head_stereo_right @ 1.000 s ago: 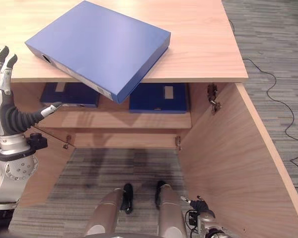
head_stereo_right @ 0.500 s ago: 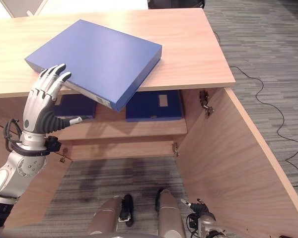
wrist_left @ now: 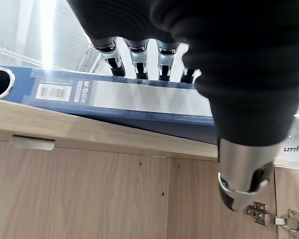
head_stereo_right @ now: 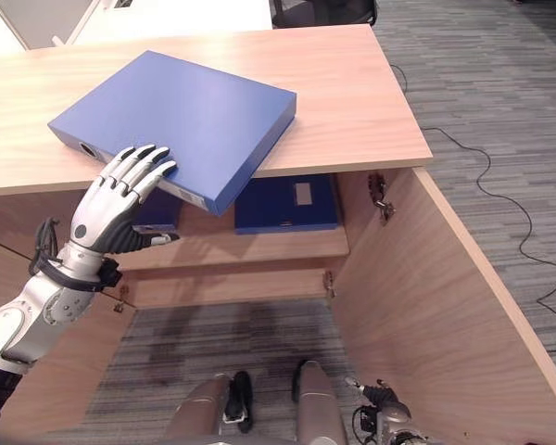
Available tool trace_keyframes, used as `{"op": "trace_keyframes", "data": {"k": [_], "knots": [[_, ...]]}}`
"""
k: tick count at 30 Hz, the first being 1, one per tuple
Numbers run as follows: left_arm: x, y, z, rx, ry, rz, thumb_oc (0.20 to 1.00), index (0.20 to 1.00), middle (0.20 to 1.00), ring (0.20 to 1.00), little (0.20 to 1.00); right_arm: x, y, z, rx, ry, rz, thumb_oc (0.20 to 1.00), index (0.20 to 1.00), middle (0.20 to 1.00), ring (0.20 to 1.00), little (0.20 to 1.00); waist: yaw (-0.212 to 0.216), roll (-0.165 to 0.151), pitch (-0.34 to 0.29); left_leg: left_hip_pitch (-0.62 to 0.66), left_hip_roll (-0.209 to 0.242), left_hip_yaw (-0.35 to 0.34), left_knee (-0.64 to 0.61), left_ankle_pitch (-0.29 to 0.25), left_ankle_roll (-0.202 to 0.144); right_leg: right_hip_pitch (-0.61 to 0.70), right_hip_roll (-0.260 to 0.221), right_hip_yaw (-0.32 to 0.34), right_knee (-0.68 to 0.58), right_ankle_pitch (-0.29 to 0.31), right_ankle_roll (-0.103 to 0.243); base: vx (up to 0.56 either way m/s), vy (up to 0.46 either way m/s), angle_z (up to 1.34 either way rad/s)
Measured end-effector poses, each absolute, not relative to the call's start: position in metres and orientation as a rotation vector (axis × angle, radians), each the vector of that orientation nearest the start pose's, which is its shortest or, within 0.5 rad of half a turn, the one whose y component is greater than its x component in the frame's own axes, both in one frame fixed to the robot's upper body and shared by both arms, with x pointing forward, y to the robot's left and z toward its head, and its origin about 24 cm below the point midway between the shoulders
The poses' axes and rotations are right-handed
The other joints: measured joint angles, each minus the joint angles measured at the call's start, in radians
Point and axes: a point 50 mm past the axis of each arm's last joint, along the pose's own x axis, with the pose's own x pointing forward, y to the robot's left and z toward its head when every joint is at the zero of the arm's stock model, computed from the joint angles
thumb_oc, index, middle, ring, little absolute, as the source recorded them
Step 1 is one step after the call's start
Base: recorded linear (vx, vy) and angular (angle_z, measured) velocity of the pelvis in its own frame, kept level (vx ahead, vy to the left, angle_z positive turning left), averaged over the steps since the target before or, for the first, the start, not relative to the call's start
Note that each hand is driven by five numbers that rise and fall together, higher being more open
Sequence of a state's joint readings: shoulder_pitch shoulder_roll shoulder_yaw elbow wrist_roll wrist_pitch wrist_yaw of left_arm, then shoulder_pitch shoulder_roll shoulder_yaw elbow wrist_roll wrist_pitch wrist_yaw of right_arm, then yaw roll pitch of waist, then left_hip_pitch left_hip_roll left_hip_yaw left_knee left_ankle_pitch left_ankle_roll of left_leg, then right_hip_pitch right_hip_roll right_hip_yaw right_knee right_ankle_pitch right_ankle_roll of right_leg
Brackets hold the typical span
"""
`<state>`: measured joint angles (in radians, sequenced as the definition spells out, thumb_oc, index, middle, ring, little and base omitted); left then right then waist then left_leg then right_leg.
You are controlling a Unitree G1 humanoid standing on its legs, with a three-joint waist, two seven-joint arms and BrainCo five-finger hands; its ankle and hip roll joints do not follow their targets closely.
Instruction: Put the empty folder in the office cabinet
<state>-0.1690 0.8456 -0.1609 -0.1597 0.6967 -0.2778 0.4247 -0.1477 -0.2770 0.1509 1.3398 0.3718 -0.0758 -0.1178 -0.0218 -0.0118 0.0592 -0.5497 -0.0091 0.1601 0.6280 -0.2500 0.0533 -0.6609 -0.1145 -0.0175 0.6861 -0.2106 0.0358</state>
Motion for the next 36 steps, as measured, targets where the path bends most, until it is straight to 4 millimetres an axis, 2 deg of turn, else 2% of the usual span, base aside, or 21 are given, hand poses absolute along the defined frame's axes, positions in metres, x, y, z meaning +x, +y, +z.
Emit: {"op": "trace_keyframes", "data": {"k": [12,17,21,27,36], "knots": [[0.269,0.182,0.175,1.421,-0.948,-0.033,1.0,1.0,1.0,1.0,1.0,0.129,-0.256,-0.147,-0.102,1.096,-0.371,1.0,1.0,1.0,1.0,1.0,-0.006,0.0,0.0,0.0,0.001,0.001,-0.003,0.0,0.0,-0.001,0.002,0.002,-0.003,0.0,0.0,0.0,0.0,0.0],[0.276,0.177,0.18,1.467,-0.976,-0.019,1.0,1.0,1.0,1.0,1.0,0.136,-0.254,-0.145,-0.102,1.08,-0.364,1.0,1.0,1.0,1.0,1.0,-0.025,-0.001,-0.002,-0.005,0.002,0.004,-0.004,-0.001,0.0,-0.007,0.004,0.004,-0.004,0.0,0.0,0.0,-0.001,-0.01],[0.276,0.177,0.181,1.476,-0.992,-0.01,1.0,1.0,1.0,1.0,1.0,0.136,-0.254,-0.145,-0.104,1.081,-0.361,1.0,1.0,1.0,1.0,1.0,-0.026,-0.001,-0.03,-0.032,0.006,0.006,0.002,0.0,0.0,-0.033,0.006,0.004,-0.004,0.002,0.001,0.0,0.0,0.0],[0.28,0.173,0.184,1.532,-1.02,-0.016,1.0,1.0,1.0,1.0,1.0,0.14,-0.252,-0.144,-0.118,1.073,-0.345,1.0,1.0,1.0,1.0,1.0,-0.025,-0.001,-0.033,-0.032,0.007,0.008,0.004,0.0,0.0,-0.034,0.006,0.005,0.0,0.007,0.002,0.0,0.0,0.0],[0.283,0.172,0.195,1.559,-1.07,0.048,1.0,1.0,1.0,1.0,1.0,0.136,-0.25,-0.146,-0.129,1.087,-0.333,1.0,1.0,1.0,1.0,1.0,-0.026,-0.001,-0.033,-0.033,0.007,0.009,0.005,0.0,0.0,-0.036,0.006,0.007,0.0,0.001,0.001,0.0,0.0,0.0]]}}
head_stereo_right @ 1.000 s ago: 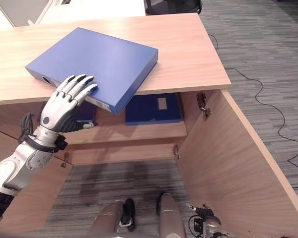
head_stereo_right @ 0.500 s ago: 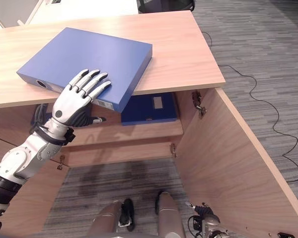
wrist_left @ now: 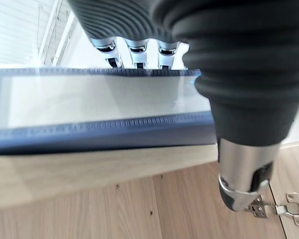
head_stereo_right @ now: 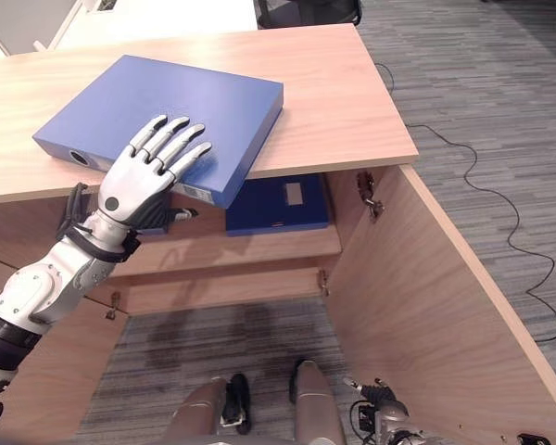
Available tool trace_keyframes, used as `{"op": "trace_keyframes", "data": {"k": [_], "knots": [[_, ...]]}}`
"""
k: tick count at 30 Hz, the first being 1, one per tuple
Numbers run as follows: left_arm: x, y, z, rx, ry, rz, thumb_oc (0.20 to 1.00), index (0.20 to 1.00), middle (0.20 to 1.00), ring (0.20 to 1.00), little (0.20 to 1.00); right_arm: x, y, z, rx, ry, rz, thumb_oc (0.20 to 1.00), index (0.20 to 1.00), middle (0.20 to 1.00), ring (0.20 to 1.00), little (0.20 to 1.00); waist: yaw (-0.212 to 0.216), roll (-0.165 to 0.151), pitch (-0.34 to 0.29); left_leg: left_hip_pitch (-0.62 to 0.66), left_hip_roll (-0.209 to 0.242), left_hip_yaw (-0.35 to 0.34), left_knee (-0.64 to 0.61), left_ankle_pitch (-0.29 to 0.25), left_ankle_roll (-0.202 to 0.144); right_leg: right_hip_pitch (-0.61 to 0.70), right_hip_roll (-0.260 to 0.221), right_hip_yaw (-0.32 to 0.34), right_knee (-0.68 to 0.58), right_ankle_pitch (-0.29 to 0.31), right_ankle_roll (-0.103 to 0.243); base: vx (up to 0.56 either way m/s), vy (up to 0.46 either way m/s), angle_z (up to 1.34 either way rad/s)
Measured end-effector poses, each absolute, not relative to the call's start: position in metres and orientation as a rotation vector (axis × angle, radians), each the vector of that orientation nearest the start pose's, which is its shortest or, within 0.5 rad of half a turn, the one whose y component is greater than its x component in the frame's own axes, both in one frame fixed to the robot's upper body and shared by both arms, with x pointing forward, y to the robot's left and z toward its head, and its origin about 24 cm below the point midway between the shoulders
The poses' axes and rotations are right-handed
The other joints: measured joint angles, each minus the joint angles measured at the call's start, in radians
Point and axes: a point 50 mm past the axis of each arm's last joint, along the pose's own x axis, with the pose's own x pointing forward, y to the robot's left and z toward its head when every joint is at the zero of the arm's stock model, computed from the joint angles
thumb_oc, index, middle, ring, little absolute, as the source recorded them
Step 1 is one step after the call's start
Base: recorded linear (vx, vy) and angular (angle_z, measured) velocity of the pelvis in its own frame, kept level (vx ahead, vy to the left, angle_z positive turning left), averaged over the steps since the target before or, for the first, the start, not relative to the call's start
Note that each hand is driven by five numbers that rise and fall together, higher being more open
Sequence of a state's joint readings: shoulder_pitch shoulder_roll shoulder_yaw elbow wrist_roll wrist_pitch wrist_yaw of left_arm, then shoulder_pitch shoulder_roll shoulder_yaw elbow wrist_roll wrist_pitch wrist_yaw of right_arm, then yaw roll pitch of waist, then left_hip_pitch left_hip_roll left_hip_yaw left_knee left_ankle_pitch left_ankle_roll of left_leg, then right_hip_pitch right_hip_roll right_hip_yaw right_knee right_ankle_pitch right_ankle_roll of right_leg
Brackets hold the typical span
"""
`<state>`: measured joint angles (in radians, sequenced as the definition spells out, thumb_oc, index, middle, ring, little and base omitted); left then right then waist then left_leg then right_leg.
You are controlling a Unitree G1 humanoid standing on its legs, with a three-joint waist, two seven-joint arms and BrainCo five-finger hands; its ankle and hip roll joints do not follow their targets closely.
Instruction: Put the empty folder in the office cabinet
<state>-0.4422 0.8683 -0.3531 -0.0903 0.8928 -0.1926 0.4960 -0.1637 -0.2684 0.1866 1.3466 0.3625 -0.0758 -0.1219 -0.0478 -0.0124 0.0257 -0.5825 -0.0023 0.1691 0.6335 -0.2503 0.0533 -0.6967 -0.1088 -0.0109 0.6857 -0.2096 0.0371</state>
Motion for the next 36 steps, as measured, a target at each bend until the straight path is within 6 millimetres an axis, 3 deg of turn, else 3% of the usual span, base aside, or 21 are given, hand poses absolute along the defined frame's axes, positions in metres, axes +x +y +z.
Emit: {"op": "trace_keyframes", "data": {"k": [9,18,19,20,36], "knots": [[0.284,0.164,0.22,1.566,-1.191,0.144,1.0,1.0,1.0,1.0,1.0,0.138,-0.243,-0.147,-0.122,1.086,-0.314,1.0,1.0,1.0,1.0,1.0,-0.001,-0.001,-0.001,-0.007,0.0,0.001,0.001,-0.001,0.001,-0.007,0.0,0.0,0.001,0.0,0.0,0.0,0.0,0.0],[0.292,0.163,0.214,1.611,-1.168,0.127,1.0,1.0,1.0,1.0,1.0,0.139,-0.242,-0.147,-0.125,1.084,-0.311,1.0,1.0,1.0,1.0,1.0,-0.009,-0.008,-0.025,-0.032,0.002,0.004,0.017,-0.003,0.003,-0.031,0.0,0.002,0.011,0.002,0.004,0.0,0.0,0.0],[0.292,0.164,0.214,1.615,-1.159,0.132,0.451,0.451,0.451,0.451,0.451,0.14,-0.242,-0.147,-0.124,1.081,-0.311,1.0,1.0,1.0,1.0,1.0,-0.012,-0.008,-0.025,-0.033,0.003,0.006,0.018,-0.004,0.004,-0.033,0.0,0.004,0.011,0.001,0.001,0.0,-0.002,-0.04],[0.292,0.164,0.214,1.617,-1.156,0.135,0.2,0.2,0.2,0.2,0.2,0.14,-0.242,-0.147,-0.124,1.081,-0.311,1.0,1.0,1.0,1.0,1.0,-0.013,-0.008,-0.025,-0.033,0.003,0.007,0.018,-0.005,0.004,-0.033,0.0,0.004,0.011,0.0,0.002,0.0,-0.001,-0.04],[0.29,0.168,0.222,1.6,-1.132,0.169,0.2,0.2,0.2,0.2,0.2,0.138,-0.241,-0.148,-0.12,1.081,-0.305,1.0,1.0,1.0,1.0,1.0,-0.011,-0.008,-0.026,-0.036,0.005,0.017,0.033,-0.019,0.011,-0.039,0.001,0.013,0.021,0.0,0.002,0.0,0.0,0.0]]}}
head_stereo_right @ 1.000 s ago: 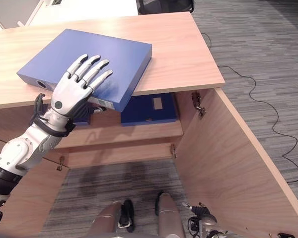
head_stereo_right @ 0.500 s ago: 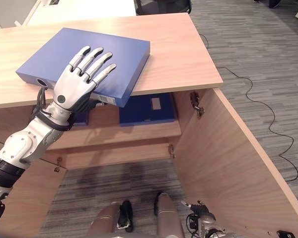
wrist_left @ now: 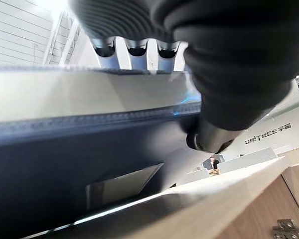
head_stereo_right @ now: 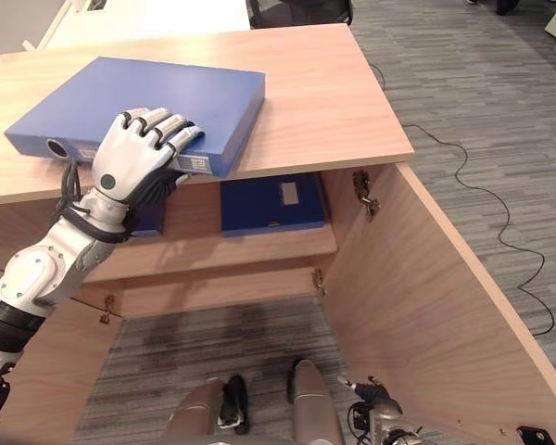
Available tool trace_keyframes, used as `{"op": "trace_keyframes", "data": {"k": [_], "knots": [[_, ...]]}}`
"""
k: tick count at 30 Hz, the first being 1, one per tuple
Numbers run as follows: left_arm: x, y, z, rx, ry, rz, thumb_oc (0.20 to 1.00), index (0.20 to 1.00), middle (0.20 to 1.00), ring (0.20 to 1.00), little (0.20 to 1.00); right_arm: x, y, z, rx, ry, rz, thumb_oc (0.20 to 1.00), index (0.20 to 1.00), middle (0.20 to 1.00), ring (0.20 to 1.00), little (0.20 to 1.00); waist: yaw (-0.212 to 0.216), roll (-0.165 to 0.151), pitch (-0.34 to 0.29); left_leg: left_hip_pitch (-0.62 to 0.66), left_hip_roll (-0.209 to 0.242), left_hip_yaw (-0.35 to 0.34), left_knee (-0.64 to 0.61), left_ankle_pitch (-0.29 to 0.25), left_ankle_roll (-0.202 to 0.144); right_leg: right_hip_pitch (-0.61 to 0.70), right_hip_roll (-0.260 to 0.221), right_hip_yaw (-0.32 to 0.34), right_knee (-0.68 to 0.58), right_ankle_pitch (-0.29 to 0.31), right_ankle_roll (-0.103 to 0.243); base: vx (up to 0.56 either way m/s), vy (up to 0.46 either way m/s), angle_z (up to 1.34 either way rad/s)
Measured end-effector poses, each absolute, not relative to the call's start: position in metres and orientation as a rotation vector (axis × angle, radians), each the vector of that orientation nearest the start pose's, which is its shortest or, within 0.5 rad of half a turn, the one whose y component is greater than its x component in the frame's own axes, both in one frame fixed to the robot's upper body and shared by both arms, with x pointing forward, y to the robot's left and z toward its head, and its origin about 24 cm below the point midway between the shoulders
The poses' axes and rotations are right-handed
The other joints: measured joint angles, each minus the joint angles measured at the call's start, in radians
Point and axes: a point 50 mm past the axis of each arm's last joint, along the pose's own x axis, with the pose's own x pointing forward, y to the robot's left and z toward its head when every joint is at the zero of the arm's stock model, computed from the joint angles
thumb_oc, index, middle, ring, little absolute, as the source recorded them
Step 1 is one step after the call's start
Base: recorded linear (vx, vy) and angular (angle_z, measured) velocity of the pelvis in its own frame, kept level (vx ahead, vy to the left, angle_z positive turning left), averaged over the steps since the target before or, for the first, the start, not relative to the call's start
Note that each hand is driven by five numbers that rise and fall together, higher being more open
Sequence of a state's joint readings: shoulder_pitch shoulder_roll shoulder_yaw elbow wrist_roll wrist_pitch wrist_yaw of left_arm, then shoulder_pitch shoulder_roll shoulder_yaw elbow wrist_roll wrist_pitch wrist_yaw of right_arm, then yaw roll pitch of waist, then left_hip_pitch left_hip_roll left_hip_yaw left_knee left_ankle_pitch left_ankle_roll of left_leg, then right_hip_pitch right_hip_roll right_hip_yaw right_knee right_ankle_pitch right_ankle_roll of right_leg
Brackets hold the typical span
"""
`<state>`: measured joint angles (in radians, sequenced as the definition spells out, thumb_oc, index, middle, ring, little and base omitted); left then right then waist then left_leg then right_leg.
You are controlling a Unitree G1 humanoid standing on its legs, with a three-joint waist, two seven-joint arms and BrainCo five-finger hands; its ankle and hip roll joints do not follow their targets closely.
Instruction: Put the empty folder in the office cabinet
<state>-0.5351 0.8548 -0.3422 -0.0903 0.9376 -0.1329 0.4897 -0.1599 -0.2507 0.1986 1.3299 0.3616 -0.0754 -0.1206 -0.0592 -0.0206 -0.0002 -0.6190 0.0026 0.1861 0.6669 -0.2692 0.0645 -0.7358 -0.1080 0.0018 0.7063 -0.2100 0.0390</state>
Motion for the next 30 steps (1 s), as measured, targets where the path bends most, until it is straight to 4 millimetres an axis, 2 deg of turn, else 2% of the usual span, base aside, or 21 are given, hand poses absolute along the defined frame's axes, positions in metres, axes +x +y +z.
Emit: {"op": "trace_keyframes", "data": {"k": [5,8,11,12,14,15,18,22,24,28,30], "knots": [[0.29,0.167,0.218,1.558,-1.099,0.164,0.2,0.2,0.2,0.2,0.2,0.138,-0.24,-0.148,-0.121,1.075,-0.295,1.0,1.0,1.0,1.0,1.0,0.001,0.003,-0.003,-0.001,0.001,0.0,-0.005,-0.001,0.0,0.001,0.0,0.0,-0.008,0.001,0.003,0.03,0.001,-0.01],[0.284,0.17,0.214,1.507,-1.064,0.149,0.2,0.2,0.2,0.2,0.2,0.136,-0.234,-0.148,-0.142,1.062,-0.245,1.0,1.0,1.0,1.0,1.0,0.003,0.008,-0.035,0.012,0.002,0.006,-0.069,0.034,-0.002,0.015,0.002,-0.004,-0.074,0.04,0.008,0.07,-0.01,-0.06],[0.275,0.175,0.199,1.351,-0.957,0.127,0.2,0.2,0.2,0.2,0.2,0.145,-0.226,-0.146,-0.133,1.02,-0.206,1.0,1.0,1.0,1.0,1.0,0.008,0.011,-0.035,0.121,-0.007,0.018,-0.218,0.094,-0.005,0.116,0.007,-0.004,-0.2,0.097,0.008,0.03,-0.015,-0.15],[0.264,0.178,0.192,1.269,-0.914,0.112,0.2,0.2,0.2,0.2,0.2,0.149,-0.222,-0.144,-0.119,0.995,-0.189,1.0,1.0,1.0,1.0,1.0,0.009,0.012,-0.037,0.193,-0.013,0.019,-0.315,0.13,-0.01,0.178,0.012,-0.003,-0.277,0.12,0.013,0.05,-0.02,-0.11],[0.245,0.18,0.196,1.125,-0.91,0.07,0.2,0.2,0.2,0.2,0.2,0.158,-0.215,-0.139,-0.097,0.934,-0.153,1.0,1.0,1.0,1.0,1.0,0.019,0.01,-0.041,0.278,-0.02,0.011,-0.444,0.186,-0.02,0.25,0.019,-0.015,-0.373,0.152,0.012,0.04,-0.015,0.03],[0.241,0.18,0.199,1.093,-0.919,0.061,0.2,0.2,0.2,0.2,0.2,0.162,-0.214,-0.136,-0.092,0.914,-0.145,1.0,1.0,1.0,1.0,1.0,0.018,0.008,-0.043,0.288,-0.022,0.005,-0.464,0.198,-0.023,0.253,0.021,-0.016,-0.385,0.156,0.012,0.05,-0.015,0.12],[0.217,0.193,0.207,0.752,-0.895,-0.006,0.2,0.2,0.2,0.2,0.2,0.182,-0.205,-0.12,-0.023,0.788,-0.098,1.0,1.0,1.0,1.0,1.0,0.036,0.029,-0.043,0.421,-0.018,-0.008,-0.627,0.271,-0.034,0.372,0.041,-0.039,-0.512,0.2,0.007,0.05,-0.007,0.03],[0.202,0.203,0.217,0.376,-0.904,-0.06,0.2,0.2,0.2,0.2,0.2,0.208,-0.208,-0.094,0.007,0.635,-0.071,1.0,1.0,1.0,1.0,1.0,0.065,0.052,-0.051,0.502,-0.014,-0.025,-0.717,0.3,-0.039,0.45,0.052,-0.058,-0.569,0.211,0.007,0.08,-0.008,0.1],[0.2,0.209,0.217,0.2,-0.887,-0.091,0.2,0.2,0.2,0.2,0.2,0.222,-0.213,-0.066,-0.01,0.487,-0.039,1.0,1.0,1.0,1.0,1.0,0.065,0.062,-0.053,0.539,-0.012,-0.037,-0.742,0.31,-0.042,0.502,0.055,-0.072,-0.619,0.221,0.01,0.14,-0.019,0.13],[0.197,0.219,0.215,0.068,-0.863,-0.101,0.2,0.2,0.2,0.2,0.2,0.234,-0.227,-0.04,0.023,0.348,-0.08,1.0,1.0,1.0,1.0,1.0,0.067,0.053,-0.051,0.593,-0.007,-0.043,-0.755,0.304,-0.047,0.575,0.063,-0.077,-0.667,0.232,0.01,0.09,-0.023,0.04],[0.197,0.22,0.213,0.034,-0.855,-0.091,0.2,0.2,0.2,0.2,0.2,0.234,-0.231,-0.038,0.025,0.338,-0.095,1.0,1.0,1.0,1.0,1.0,0.068,0.052,-0.051,0.613,-0.005,-0.044,-0.755,0.298,-0.05,0.604,0.065,-0.078,-0.689,0.236,0.011,0.08,-0.04,0.01]]}}
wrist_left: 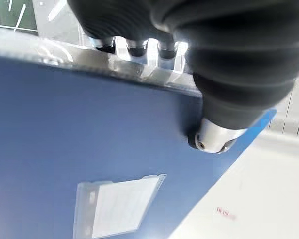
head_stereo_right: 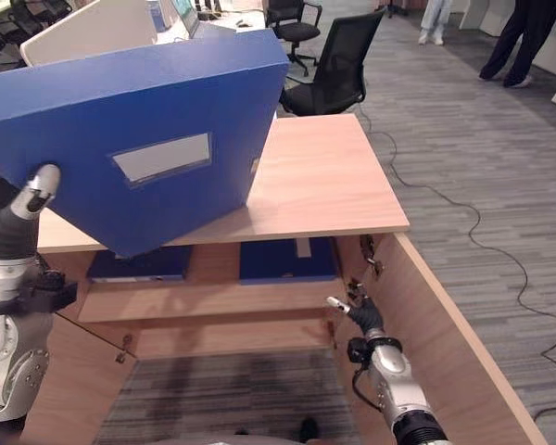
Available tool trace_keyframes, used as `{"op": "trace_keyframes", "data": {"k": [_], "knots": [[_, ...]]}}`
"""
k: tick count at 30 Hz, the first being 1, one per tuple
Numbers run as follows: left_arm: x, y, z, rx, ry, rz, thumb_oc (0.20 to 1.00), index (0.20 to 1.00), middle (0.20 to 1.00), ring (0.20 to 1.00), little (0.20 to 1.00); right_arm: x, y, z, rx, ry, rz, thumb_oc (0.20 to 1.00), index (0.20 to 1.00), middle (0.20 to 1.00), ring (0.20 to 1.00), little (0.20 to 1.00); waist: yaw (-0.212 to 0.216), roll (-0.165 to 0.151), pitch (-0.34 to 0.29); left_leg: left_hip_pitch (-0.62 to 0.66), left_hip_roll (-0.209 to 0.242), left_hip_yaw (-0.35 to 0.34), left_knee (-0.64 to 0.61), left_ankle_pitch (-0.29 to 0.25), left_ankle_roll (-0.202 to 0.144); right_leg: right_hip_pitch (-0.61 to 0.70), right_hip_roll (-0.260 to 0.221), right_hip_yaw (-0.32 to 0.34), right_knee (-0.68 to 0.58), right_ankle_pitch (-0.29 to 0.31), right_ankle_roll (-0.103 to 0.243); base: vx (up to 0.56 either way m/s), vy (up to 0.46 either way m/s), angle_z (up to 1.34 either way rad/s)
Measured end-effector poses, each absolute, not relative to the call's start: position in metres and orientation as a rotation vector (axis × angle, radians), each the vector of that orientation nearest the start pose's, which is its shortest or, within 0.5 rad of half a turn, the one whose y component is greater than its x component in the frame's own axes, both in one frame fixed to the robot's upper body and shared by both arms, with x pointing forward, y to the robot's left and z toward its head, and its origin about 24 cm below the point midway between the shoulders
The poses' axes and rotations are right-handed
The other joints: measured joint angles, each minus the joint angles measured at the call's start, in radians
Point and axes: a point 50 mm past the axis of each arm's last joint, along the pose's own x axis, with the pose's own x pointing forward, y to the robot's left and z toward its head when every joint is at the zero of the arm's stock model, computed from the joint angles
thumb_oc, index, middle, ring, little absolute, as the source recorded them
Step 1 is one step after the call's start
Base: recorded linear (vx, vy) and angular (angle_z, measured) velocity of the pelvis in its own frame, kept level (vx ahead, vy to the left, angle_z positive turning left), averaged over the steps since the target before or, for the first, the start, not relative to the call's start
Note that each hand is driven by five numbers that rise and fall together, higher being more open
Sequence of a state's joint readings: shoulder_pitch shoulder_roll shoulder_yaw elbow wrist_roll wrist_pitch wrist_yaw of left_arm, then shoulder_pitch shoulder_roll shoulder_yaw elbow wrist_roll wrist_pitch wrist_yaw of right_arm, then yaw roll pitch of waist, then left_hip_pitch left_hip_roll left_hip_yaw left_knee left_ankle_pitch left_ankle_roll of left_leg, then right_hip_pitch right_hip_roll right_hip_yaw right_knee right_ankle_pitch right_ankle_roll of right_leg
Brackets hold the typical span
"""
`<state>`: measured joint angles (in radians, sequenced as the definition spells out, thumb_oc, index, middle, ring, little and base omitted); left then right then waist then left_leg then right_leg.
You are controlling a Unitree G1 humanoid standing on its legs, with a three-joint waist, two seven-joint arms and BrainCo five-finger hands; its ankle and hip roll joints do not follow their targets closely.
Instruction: Put the empty folder in the office cabinet
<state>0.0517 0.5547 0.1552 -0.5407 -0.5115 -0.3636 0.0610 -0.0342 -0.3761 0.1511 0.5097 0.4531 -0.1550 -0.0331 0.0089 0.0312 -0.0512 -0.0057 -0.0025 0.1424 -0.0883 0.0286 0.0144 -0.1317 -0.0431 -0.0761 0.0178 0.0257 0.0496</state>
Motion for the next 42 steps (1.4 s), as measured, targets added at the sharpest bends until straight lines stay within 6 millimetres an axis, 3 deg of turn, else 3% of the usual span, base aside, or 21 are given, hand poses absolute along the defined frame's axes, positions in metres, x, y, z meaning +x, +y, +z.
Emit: {"op": "trace_keyframes", "data": {"k": [9,15,24,28,33,36,42], "knots": [[0.197,0.221,0.209,-0.044,-0.846,-0.079,0.2,0.2,0.2,0.2,0.2,0.229,-0.232,-0.04,0.065,0.333,-0.096,1.0,1.0,1.0,1.0,1.0,0.003,0.005,0.015,0.025,0.001,-0.011,0.0,-0.002,-0.003,0.086,0.004,-0.013,-0.108,0.053,0.0,0.03,-0.023,0.03],[0.195,0.229,0.211,-0.116,-0.874,-0.072,0.2,0.2,0.2,0.2,0.2,0.22,-0.237,-0.045,0.147,0.347,-0.129,1.0,1.0,1.0,1.0,1.0,0.005,0.008,0.024,0.037,0.002,-0.019,0.0,-0.002,-0.003,0.103,0.005,-0.019,-0.111,0.053,0.0,0.01,-0.012,0.02],[0.2,0.225,0.216,-0.465,-0.902,-0.298,0.2,0.2,0.2,0.2,0.2,0.217,-0.241,-0.046,0.308,0.321,-0.146,1.0,1.0,1.0,1.0,1.0,0.005,-0.004,0.033,0.052,0.001,-0.026,0.0,-0.002,-0.004,0.12,0.004,-0.024,-0.111,0.053,-0.001,0.0,-0.001,0.0],[0.205,0.229,0.208,-0.561,-0.868,-0.298,0.2,0.2,0.2,0.2,0.2,0.218,-0.241,-0.044,0.407,0.294,-0.134,1.0,1.0,1.0,1.0,1.0,0.002,-0.002,0.032,0.058,0.001,-0.029,0.0,-0.002,-0.004,0.127,0.005,-0.027,-0.111,0.052,-0.001,0.0,0.0,0.0],[0.211,0.239,0.18,-0.608,-0.765,-0.193,0.2,0.2,0.2,0.2,0.2,0.227,-0.231,-0.019,0.527,0.152,-0.053,1.0,1.0,1.0,1.0,1.0,0.0,0.001,0.03,0.061,0.001,-0.034,-0.001,-0.002,-0.004,0.132,0.004,-0.031,-0.111,0.052,-0.001,0.0,0.003,0.01],[0.212,0.241,0.165,-0.61,-0.678,-0.164,0.2,0.2,0.2,0.2,0.2,0.238,-0.217,0.015,0.564,0.0,0.1,1.0,1.0,1.0,1.0,1.0,0.0,0.0,0.029,0.061,0.001,-0.037,0.0,-0.001,-0.005,0.132,0.004,-0.033,-0.111,0.052,-0.001,0.0,0.0,0.0],[0.212,0.238,0.16,-0.606,-0.663,-0.157,0.2,0.2,0.2,0.2,0.2,0.238,-0.216,0.017,0.556,0.013,0.14,1.0,1.0,1.0,1.0,1.0,0.0,0.001,0.026,0.06,0.0,-0.039,0.0,-0.001,-0.005,0.132,0.003,-0.035,-0.111,0.052,-0.002,0.0,0.001,0.01]]}}
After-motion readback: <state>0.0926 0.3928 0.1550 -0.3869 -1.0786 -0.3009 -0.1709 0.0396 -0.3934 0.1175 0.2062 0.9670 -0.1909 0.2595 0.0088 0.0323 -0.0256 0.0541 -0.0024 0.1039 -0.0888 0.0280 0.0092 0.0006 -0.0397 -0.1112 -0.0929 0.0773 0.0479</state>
